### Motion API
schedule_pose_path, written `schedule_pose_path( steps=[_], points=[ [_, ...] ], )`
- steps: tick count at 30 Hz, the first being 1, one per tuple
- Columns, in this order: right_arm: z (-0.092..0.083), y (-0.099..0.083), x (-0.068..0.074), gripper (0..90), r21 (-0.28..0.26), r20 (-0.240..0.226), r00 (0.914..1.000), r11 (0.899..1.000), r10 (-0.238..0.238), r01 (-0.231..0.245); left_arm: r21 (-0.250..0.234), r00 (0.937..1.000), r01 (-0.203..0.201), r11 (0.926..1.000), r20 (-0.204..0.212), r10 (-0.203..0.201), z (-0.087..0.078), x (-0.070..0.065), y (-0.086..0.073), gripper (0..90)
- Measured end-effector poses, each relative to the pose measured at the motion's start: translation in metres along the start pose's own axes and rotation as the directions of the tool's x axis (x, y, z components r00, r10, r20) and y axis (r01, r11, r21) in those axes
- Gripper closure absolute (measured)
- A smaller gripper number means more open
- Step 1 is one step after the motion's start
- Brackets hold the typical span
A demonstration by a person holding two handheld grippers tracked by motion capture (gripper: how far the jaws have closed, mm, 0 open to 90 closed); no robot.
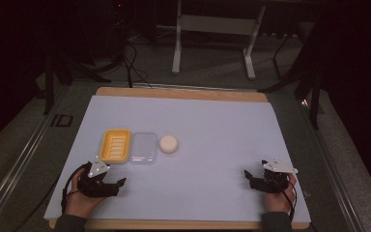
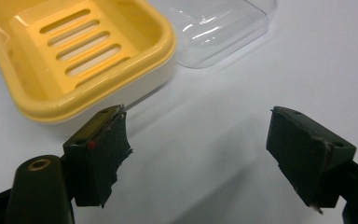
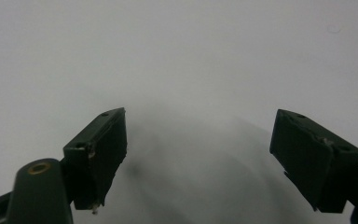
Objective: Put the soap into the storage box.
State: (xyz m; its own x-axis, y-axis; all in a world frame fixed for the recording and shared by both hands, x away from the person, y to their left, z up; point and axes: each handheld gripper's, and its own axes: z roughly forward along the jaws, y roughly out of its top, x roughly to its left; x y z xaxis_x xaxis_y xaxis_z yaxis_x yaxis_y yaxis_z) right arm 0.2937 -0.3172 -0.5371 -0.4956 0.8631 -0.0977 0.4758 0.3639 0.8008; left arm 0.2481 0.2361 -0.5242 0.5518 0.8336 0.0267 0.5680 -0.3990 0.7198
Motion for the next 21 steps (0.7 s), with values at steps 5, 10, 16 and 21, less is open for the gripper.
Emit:
schedule_pose_path(
  steps=[5, 10, 16, 21],
  points=[
    [-0.001, 0.000, 0.000, 16.3, -0.005, 0.007, 1.0000, 1.000, 0.003, -0.002, 0.010, 0.9989, -0.046, 0.9989, 0.004, 0.046, -0.002, 0.001, 0.006, 21.1],
    [-0.001, 0.000, 0.001, 16.1, -0.011, 0.014, 0.9999, 1.000, -0.004, 0.004, 0.019, 0.9972, -0.074, 0.9971, 0.016, 0.073, -0.001, 0.005, 0.011, 21.1],
    [-0.001, 0.000, 0.002, 13.5, -0.008, 0.019, 0.9998, 1.000, -0.011, 0.011, 0.052, 0.9855, -0.169, 0.9843, 0.028, 0.167, -0.003, 0.001, 0.026, 21.0],
    [-0.001, 0.000, 0.002, 13.5, -0.010, 0.022, 0.9997, 1.000, -0.011, 0.011, 0.079, 0.9731, -0.228, 0.9705, 0.053, 0.224, -0.005, 0.000, 0.036, 21.0]
  ],
)
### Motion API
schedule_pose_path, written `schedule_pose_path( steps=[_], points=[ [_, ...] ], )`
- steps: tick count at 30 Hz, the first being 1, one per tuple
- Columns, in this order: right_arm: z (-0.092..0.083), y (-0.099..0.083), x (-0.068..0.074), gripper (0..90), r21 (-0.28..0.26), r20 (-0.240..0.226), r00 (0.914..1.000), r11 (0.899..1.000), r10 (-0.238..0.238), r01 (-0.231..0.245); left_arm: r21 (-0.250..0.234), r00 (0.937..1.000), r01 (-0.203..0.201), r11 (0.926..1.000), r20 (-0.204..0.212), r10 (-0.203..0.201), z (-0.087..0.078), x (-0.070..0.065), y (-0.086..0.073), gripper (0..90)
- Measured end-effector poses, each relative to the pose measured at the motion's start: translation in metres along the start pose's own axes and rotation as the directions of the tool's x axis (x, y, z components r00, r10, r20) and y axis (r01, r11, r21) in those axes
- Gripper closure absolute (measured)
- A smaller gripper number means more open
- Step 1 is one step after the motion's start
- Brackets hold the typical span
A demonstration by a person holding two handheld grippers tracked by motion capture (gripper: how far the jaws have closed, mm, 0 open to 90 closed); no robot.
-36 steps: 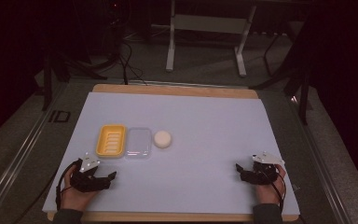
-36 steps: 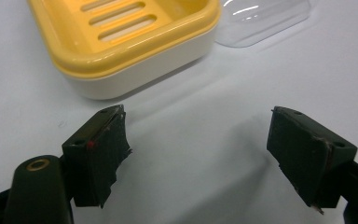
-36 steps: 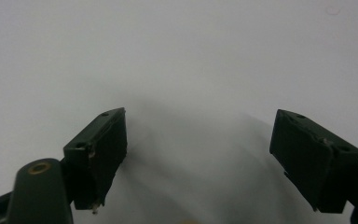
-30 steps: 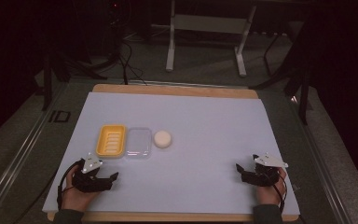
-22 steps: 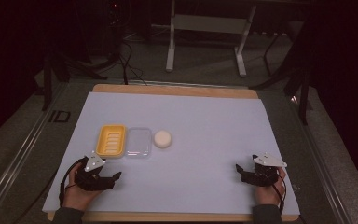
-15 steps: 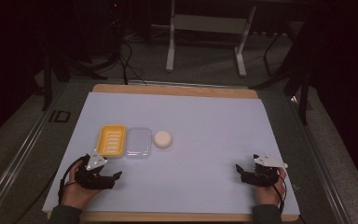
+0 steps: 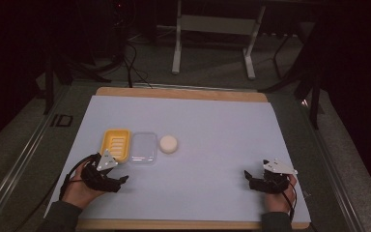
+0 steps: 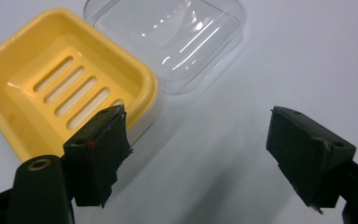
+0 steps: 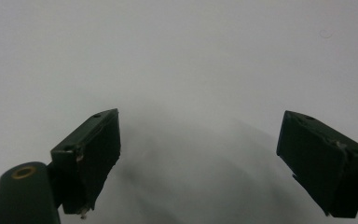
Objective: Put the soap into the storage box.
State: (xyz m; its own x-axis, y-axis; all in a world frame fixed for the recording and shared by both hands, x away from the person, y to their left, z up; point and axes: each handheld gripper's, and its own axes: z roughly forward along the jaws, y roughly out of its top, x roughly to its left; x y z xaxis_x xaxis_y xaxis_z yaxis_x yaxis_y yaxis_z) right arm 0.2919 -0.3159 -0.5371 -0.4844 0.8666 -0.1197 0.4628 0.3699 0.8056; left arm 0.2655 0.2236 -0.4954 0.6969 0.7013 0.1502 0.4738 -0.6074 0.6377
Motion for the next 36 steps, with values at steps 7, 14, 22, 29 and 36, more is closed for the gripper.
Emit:
schedule_pose_path(
  steps=[7, 14, 22, 29, 36],
  points=[
    [0.000, 0.000, 0.001, 13.6, -0.002, 0.003, 1.0000, 1.000, 0.000, 0.000, 0.037, 0.9985, -0.051, 0.9980, 0.020, 0.050, 0.001, 0.002, 0.009, 21.0],
    [-0.002, -0.001, 0.001, 13.6, -0.013, 0.005, 1.0000, 1.000, -0.001, 0.002, 0.068, 0.9952, -0.092, 0.9934, 0.041, 0.089, 0.004, 0.003, 0.018, 21.0],
    [-0.002, -0.001, 0.001, 13.6, -0.016, 0.006, 1.0000, 1.000, -0.001, 0.001, 0.091, 0.9912, -0.122, 0.9884, 0.063, 0.116, 0.010, 0.006, 0.027, 21.0],
    [-0.002, -0.001, 0.001, 13.6, -0.018, 0.008, 1.0000, 1.000, -0.003, 0.003, 0.100, 0.9885, -0.136, 0.9856, 0.079, 0.129, 0.012, 0.007, 0.033, 21.0],
    [-0.002, -0.001, 0.001, 13.6, -0.018, 0.007, 0.9999, 1.000, -0.008, 0.008, 0.105, 0.9834, -0.157, 0.9820, 0.108, 0.146, 0.014, 0.008, 0.043, 21.9]
  ],
)
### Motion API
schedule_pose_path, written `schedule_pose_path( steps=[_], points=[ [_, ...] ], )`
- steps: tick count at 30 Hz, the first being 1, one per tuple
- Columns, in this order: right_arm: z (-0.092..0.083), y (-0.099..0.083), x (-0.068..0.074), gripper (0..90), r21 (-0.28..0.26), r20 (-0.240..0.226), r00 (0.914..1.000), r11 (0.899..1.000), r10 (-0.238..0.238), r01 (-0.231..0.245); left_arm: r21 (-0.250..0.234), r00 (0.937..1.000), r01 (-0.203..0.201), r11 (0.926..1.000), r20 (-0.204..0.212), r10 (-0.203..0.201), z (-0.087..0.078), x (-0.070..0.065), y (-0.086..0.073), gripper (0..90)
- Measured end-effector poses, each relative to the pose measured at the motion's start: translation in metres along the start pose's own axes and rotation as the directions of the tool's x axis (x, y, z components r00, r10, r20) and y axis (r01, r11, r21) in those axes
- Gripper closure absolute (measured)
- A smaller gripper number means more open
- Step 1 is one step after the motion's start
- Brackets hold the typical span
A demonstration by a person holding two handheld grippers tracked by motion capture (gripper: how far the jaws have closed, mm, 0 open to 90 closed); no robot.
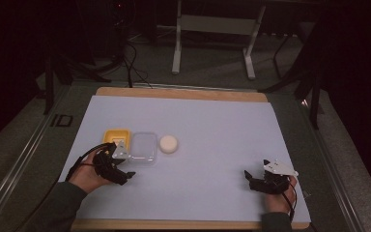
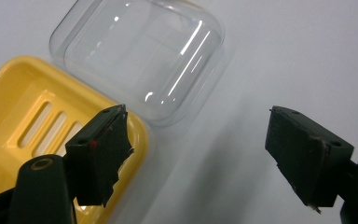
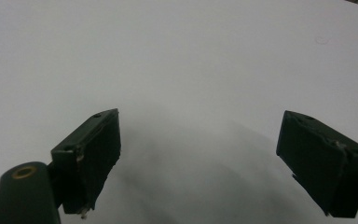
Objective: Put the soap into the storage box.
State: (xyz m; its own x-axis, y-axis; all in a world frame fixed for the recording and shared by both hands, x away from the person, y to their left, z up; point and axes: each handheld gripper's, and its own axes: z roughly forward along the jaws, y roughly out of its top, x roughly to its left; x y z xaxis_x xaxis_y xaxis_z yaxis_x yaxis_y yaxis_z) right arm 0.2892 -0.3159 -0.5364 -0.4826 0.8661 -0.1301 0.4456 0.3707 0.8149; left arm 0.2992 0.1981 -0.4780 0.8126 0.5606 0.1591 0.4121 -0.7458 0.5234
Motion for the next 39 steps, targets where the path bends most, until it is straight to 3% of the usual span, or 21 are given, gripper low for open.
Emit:
schedule_pose_path(
  steps=[16, 39],
  points=[
    [-0.001, 0.000, -0.001, 13.6, -0.008, -0.003, 0.9999, 1.000, 0.011, -0.011, 0.032, 0.9990, -0.040, 0.9987, 0.021, 0.040, 0.011, 0.007, 0.029, 21.9],
    [-0.001, 0.000, -0.001, 13.6, -0.006, -0.005, 0.9999, 1.000, 0.013, -0.013, 0.074, 0.9967, -0.071, 0.9947, 0.046, 0.068, 0.023, 0.015, 0.055, 21.7]
  ],
)
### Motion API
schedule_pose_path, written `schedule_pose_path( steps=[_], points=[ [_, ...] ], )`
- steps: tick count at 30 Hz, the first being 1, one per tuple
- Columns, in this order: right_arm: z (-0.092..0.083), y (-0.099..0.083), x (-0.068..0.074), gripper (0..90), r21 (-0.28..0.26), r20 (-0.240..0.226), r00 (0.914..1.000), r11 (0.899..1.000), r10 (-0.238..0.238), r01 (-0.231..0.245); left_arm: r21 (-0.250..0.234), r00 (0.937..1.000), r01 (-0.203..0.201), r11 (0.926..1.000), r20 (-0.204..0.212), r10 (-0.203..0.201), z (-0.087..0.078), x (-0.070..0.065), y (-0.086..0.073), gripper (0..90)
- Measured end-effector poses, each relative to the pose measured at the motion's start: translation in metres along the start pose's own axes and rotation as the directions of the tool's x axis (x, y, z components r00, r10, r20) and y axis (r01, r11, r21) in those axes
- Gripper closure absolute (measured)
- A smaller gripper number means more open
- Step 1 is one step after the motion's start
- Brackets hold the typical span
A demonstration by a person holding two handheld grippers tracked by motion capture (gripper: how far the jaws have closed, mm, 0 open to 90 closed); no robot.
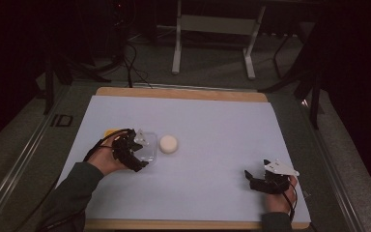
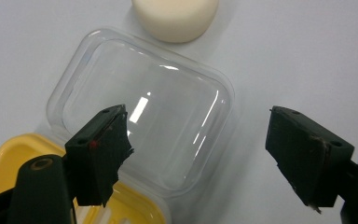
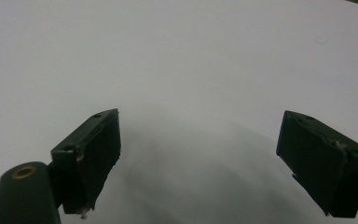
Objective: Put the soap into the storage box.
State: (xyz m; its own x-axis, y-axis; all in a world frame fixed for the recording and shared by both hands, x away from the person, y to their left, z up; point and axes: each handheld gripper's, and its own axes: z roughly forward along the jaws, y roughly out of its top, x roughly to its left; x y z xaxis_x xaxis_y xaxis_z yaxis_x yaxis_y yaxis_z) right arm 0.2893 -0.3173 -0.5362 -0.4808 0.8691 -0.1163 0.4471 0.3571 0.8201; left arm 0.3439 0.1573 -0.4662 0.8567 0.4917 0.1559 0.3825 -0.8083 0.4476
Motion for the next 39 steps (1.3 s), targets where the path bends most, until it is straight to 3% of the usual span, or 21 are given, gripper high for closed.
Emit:
schedule_pose_path(
  steps=[5, 16, 29, 39],
  points=[
    [0.000, 0.000, 0.000, 13.6, 0.000, -0.001, 1.0000, 1.000, 0.000, 0.000, 0.012, 0.9997, -0.009, 0.9999, 0.021, 0.009, 0.003, 0.002, 0.005, 21.8],
    [0.000, 0.000, 0.000, 13.6, -0.001, -0.001, 1.0000, 1.000, 0.000, 0.000, 0.042, 0.9992, -0.030, 0.9987, 0.027, 0.029, 0.007, 0.006, 0.018, 20.9],
    [0.000, 0.000, 0.000, 13.6, -0.004, -0.002, 1.0000, 1.000, 0.002, -0.002, 0.042, 0.9991, -0.011, 0.9990, 0.040, 0.010, 0.011, 0.015, 0.028, 19.5],
    [0.000, 0.000, 0.000, 13.6, -0.005, -0.003, 1.0000, 1.000, 0.001, -0.002, 0.074, 0.9978, -0.009, 0.9972, 0.066, 0.004, 0.018, 0.020, 0.035, 19.3]
  ],
)
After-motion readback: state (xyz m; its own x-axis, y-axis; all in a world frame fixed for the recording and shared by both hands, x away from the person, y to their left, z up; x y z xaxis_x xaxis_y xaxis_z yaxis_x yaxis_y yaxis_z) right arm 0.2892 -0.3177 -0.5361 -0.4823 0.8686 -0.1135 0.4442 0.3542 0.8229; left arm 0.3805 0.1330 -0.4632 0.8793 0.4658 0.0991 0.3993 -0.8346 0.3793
